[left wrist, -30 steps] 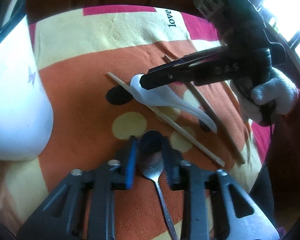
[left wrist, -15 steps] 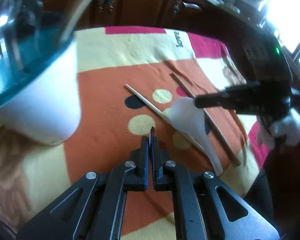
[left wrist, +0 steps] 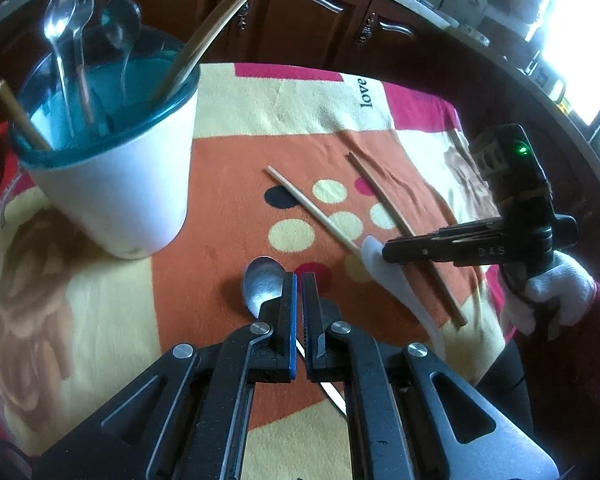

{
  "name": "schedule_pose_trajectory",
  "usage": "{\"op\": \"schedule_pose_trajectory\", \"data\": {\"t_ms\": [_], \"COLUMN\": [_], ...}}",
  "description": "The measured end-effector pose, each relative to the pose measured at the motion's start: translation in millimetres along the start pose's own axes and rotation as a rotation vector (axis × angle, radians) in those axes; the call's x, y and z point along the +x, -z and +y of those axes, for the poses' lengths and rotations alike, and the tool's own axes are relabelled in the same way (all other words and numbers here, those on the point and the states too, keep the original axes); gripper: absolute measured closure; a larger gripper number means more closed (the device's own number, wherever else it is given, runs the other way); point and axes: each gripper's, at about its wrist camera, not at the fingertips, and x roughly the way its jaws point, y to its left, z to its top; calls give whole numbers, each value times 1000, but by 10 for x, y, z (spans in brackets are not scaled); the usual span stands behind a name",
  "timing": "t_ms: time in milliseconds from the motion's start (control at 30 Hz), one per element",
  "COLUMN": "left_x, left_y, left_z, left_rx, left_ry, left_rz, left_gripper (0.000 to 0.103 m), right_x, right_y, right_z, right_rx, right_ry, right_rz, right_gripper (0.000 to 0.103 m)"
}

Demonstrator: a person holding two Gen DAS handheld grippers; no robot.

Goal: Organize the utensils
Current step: 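Lift both held spoons and carry them toward the white cup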

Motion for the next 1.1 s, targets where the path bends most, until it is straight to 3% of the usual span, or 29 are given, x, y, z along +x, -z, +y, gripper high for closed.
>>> {"op": "schedule_pose_trajectory", "data": {"t_ms": [67,133,167,300,467,633,700,733,833,1100], "left_x": [18,31,41,106,227,380,436,446,364,-224], "left_y": [11,17,17,10,3,-8,-17,-18,-20,-86], "left_z": [31,74,98,206,254,253,262,253,182,133], "left_rx": [-11,-29,-37,-66,-60,-50,-49,-43,-18,-65], "left_ry": [-5,-6,-7,-26,-27,-27,-22,-23,-12,10], "left_rz": [5,10,12,28,58,92,102,101,69,-56], "left_gripper": [102,102,102,100,79,79,80,92,101,103], "right_x": [-26,-45,-50,-8,38,66,57,44,-29,-544], "right_y": [23,45,44,-2,-66,-52,-18,-4,52,104], "right_z": [-29,-50,-53,9,81,143,165,175,253,468], "right_rx": [12,27,30,-4,-53,-113,-124,-130,-157,-142], "right_ry": [-24,-68,-88,-79,-56,-3,8,11,44,5], "right_rz": [-1,-9,-16,-17,-17,-5,-7,-10,-29,-200], "right_gripper": [91,76,74,72,73,93,95,96,98,100]}}
